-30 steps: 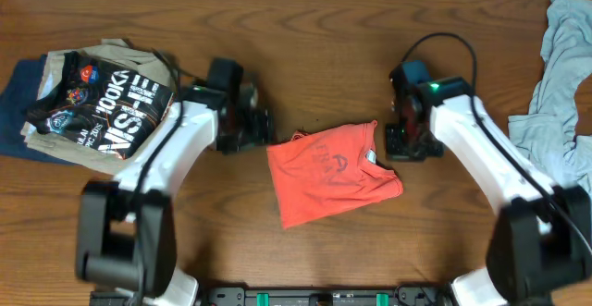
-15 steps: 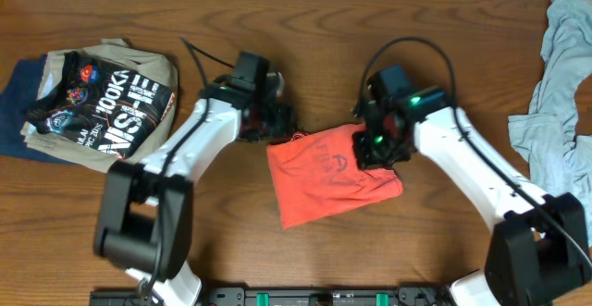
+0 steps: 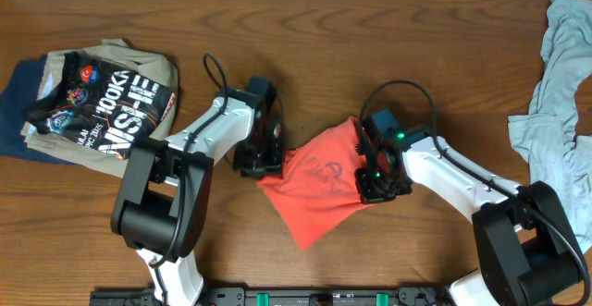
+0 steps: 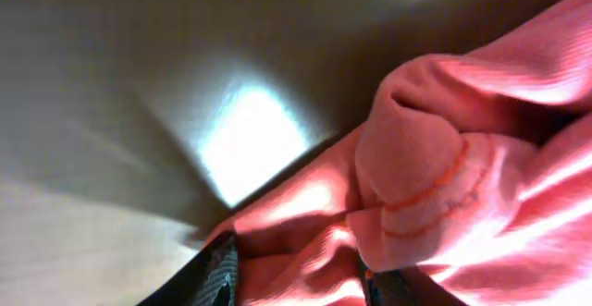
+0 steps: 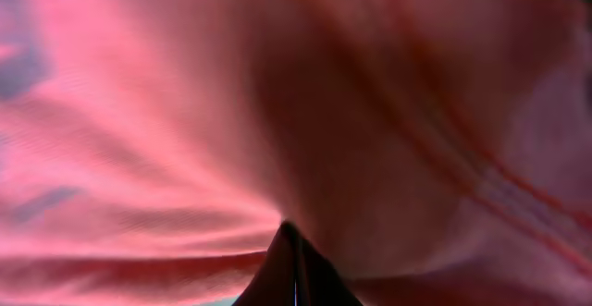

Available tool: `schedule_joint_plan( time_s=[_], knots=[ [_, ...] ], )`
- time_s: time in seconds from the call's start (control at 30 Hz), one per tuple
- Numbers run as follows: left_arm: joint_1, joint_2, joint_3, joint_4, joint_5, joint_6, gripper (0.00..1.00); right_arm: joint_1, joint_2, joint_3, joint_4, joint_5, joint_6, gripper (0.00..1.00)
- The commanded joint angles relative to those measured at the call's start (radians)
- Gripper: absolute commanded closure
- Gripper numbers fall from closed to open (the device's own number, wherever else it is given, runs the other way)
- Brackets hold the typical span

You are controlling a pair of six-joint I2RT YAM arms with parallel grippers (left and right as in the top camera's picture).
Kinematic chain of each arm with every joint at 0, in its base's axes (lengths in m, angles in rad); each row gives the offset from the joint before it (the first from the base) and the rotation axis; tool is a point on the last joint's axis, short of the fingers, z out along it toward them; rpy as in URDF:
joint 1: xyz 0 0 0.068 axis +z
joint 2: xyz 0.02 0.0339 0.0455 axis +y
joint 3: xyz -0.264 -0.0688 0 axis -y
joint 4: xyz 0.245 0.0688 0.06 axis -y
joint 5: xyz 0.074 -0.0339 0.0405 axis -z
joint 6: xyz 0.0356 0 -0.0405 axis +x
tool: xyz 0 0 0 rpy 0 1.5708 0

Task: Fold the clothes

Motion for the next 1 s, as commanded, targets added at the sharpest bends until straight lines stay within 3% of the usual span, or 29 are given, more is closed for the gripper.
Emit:
schedule_joint_plan(
  time_s=[0.0, 0.13, 0.23, 0.4, 0.5, 0.53, 0.67, 0.83, 0.97],
  knots=[
    [-0.003, 0.019, -0.009, -0.079, 0.020, 0.013, 0.60, -0.028, 0.003, 0.001, 0.055, 0.218, 0.016, 0.98],
    [-0.003, 0.018, -0.008, -0.155, 0.117, 0.013, 0.59, -0.069, 0.003, 0.003, 0.235, 0.278, 0.015, 0.90],
    [0.000, 0.000, -0.005, -0.169, 0.148, 0.013, 0.49, -0.081, 0.003, 0.026, 0.280, 0.222, 0.015, 0.88],
    [0.028, -0.098, 0.036, -0.156, 0.143, 0.014, 0.48, -0.079, 0.002, 0.069, 0.170, 0.180, -0.008, 0.85],
    [0.058, -0.176, 0.056, -0.093, 0.143, 0.014, 0.48, -0.085, -0.006, 0.091, 0.074, 0.224, -0.006, 0.90],
    [0.070, -0.201, 0.056, -0.056, 0.143, 0.014, 0.46, -0.088, -0.013, 0.096, 0.047, 0.242, -0.006, 0.92],
    [0.100, -0.246, 0.056, 0.093, 0.145, 0.015, 0.13, -0.102, -0.056, 0.101, -0.010, 0.296, 0.020, 0.88],
    [0.100, -0.210, 0.055, 0.197, 0.146, 0.105, 0.00, -0.112, -0.107, 0.101, -0.043, 0.295, 0.020, 0.84],
    [0.101, -0.140, 0.055, 0.227, 0.146, 0.104, 0.02, -0.112, -0.131, 0.101, -0.079, 0.296, 0.020, 0.82]
  ],
)
